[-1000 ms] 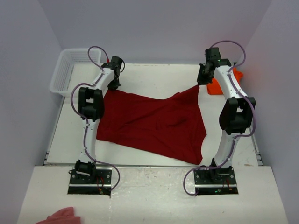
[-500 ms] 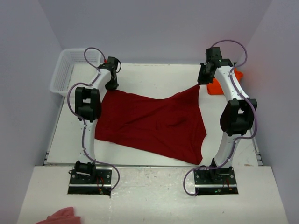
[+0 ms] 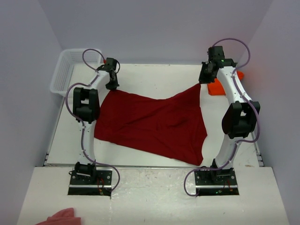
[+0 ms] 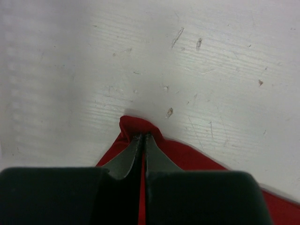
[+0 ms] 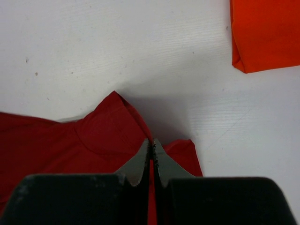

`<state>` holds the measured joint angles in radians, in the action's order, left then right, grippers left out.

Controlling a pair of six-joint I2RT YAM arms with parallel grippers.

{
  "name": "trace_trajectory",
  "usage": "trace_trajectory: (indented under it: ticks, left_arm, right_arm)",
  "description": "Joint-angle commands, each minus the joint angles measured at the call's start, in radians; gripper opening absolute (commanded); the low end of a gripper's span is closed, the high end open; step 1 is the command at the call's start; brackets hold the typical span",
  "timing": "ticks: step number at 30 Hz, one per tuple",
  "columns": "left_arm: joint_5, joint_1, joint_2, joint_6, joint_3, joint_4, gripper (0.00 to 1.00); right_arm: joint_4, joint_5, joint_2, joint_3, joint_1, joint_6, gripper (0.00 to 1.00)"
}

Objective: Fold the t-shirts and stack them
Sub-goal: Grap the side of the flattened tshirt furthest away from the robot with both arms

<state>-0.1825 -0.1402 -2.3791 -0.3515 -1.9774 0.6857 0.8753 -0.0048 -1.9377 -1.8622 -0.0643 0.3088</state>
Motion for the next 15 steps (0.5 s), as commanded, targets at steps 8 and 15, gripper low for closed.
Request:
trace_trajectory:
  ticks: [8,15]
  left_arm:
    - [0.011,-0.016,-0.006,-0.052,0.052,0.100,0.00]
    - [-0.074,-0.013,0.084,-0.095,0.074,0.169,0.00]
  right_arm:
    - [-0.061,-0.073,-0.010,-0.037,0.003,-0.034,0.00]
    - [-0.029,-0.109,-0.099,-0.220,0.003,-0.060,0.00]
